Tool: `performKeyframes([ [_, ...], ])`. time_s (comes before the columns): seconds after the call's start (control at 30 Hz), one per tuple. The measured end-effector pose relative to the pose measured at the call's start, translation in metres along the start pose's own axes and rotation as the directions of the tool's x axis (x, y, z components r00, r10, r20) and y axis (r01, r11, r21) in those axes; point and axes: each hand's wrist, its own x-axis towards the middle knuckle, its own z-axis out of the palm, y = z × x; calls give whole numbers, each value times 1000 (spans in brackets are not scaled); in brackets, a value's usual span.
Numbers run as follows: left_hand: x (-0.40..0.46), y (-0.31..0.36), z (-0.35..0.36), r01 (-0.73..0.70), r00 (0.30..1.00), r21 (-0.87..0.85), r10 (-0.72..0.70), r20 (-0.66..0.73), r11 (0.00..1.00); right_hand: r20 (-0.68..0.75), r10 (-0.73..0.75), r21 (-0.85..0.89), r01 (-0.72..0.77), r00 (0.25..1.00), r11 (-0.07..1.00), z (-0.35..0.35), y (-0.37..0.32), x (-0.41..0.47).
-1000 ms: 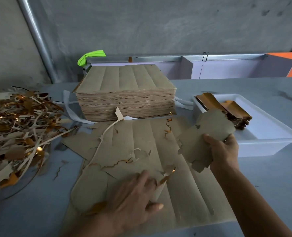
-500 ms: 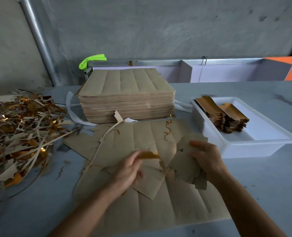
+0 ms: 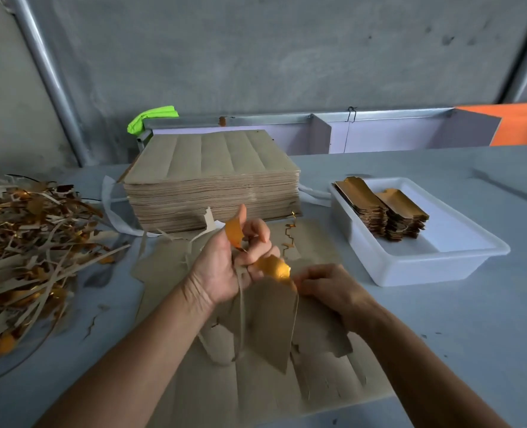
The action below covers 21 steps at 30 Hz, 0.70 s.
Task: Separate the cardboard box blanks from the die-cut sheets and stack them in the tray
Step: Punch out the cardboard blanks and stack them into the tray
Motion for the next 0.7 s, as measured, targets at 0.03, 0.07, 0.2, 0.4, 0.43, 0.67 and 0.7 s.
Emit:
performKeyframes([
  [0.03, -1, -3, 2, 30, 999, 15, -30, 29, 999, 37, 10, 19, -11, 999, 1000, 3, -4, -1],
  [0.07, -3, -6, 3, 59, 997, 17, -59, 50, 998, 72, 28, 30, -30, 997, 999, 5, -8, -2],
  [0.2, -10, -19, 2, 124, 992, 15, -124, 37, 992, 209, 160, 9, -165, 965, 986, 12, -15, -5],
  [0.4, -17, -27, 0, 187, 975, 155, -202, 90, 970, 310, 261, -41, -262, 914, 964, 16, -10, -2],
  [0.43, -19, -29, 0, 190, 969, 197, -216, 117, 962, 316, 263, -53, -260, 912, 964, 19, -7, -2],
  [0.67, -32, -31, -1, 181, 957, 406, -255, 135, 896, 143, 208, 5, -211, 968, 978, 26, 3, 0],
  [0.7, -37, -29, -4, 191, 960, 429, -260, 108, 883, 39, 200, 58, -202, 979, 978, 23, 4, 2],
])
